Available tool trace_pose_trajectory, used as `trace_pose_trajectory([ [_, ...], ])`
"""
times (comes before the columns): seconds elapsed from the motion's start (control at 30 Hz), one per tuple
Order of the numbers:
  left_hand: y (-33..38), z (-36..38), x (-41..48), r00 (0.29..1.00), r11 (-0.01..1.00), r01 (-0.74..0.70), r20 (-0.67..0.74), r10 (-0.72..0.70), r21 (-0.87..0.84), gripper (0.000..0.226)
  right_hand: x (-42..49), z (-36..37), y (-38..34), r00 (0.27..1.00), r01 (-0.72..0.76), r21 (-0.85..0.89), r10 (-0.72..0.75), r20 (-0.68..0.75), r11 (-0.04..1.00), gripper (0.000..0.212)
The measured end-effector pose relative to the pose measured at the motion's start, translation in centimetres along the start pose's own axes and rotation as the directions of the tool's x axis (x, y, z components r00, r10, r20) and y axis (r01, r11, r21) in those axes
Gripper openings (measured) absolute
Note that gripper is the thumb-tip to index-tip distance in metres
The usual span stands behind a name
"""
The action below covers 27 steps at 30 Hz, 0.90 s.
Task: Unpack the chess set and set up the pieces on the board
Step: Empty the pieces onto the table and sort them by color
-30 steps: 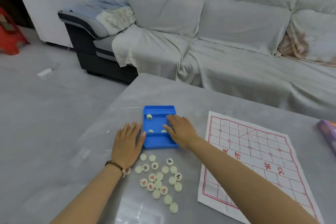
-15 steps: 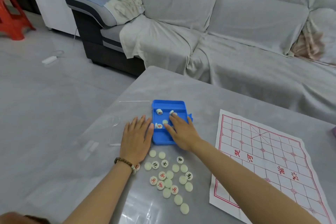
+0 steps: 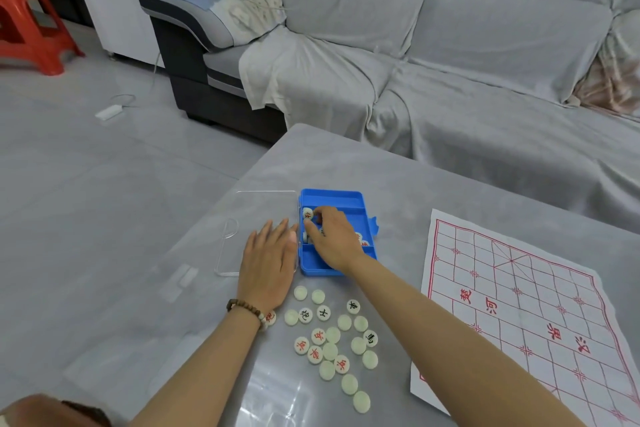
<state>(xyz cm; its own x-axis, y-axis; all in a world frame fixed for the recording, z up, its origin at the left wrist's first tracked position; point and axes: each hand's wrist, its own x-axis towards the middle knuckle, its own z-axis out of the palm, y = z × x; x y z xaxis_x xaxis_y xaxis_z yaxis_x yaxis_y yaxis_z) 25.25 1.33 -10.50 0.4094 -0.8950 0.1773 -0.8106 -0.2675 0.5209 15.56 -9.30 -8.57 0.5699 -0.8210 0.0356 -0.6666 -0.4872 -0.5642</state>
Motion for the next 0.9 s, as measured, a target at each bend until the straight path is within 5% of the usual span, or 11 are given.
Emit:
trace_pose_trajectory([
  [0.17,0.1,-0.1,-0.1,1.0,1.0,0.009,-0.012,-0.009,-0.027,0.084,0.2,0.9,-0.3,0.999,0.025,-0.117,-0.03,-0.045,0.993,0.052],
  [0.4,-0.1,0.0,-0.1,0.999,0.993,0.007,-0.049,-0.013,-0.117,0.078,0.4,0.8,-0.3,0.994,0.098,-0.111,-0.104,-0.043,0.989,0.037],
  [0.63,0.3,-0.4,-0.3,0.991,0.966,0.043,-0.114,-0.074,-0.256,0.065,0.5,0.4,0.0,0.985,0.172,-0.288,-0.171,0.03,0.942,0.038],
  [0.9,0.1,-0.3,-0.2,0.99,0.979,0.006,-0.136,-0.035,-0.204,0.075,0.9,-0.2,0.0,0.982,0.189,-0.308,-0.18,0.06,0.932,0.056],
])
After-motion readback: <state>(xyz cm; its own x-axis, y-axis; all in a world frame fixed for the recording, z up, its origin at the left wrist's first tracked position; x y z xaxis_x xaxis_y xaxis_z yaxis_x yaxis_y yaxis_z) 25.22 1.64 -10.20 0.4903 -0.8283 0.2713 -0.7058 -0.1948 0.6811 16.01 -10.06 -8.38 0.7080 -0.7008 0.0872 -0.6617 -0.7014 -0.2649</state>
